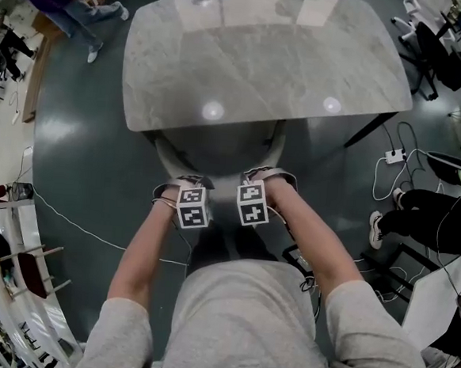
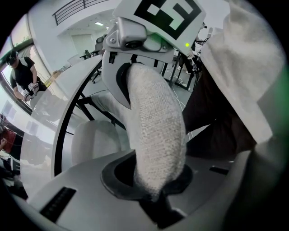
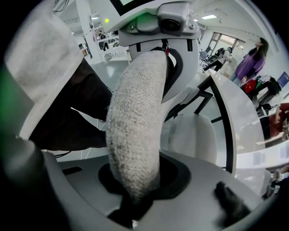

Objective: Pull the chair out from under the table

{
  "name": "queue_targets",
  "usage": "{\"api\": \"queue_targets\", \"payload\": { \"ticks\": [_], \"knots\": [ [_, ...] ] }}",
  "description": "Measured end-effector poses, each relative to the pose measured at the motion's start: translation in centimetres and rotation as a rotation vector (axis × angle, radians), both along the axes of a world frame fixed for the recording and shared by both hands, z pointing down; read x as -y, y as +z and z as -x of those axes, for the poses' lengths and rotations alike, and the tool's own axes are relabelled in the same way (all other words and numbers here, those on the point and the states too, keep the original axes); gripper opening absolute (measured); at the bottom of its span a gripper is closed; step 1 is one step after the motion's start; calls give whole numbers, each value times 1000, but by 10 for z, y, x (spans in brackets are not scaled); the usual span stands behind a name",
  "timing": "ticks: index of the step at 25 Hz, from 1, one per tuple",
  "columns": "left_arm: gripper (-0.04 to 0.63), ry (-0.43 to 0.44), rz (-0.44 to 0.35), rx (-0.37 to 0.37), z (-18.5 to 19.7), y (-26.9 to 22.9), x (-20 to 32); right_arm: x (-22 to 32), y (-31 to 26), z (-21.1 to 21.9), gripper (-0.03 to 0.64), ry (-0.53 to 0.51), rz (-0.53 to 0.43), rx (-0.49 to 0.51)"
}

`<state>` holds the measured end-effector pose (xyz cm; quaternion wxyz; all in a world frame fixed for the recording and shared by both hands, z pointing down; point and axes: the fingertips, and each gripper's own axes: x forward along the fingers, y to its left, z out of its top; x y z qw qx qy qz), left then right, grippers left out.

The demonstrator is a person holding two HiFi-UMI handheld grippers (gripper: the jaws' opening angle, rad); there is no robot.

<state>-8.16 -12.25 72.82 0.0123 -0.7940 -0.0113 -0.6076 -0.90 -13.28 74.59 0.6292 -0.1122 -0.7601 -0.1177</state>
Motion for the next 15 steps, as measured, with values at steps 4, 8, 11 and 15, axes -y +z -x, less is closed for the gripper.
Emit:
{"api": "queue_targets", "payload": {
  "ticks": [4, 8, 11, 15],
  "knots": [
    [78, -2, 7, 1, -2, 0, -9, -10, -1, -3, 78, -1, 5, -5],
    [80, -9, 6, 3, -6, -1, -20, -21, -2, -7, 78, -10, 4, -4],
    [80, -7, 1, 2, -8, -1, -26, -27, -2, -9, 78, -7, 3, -7],
    [80, -10, -3, 5, -10, -1, -32, -33, -2, -9, 78, -13, 1, -4]
  ]
}}
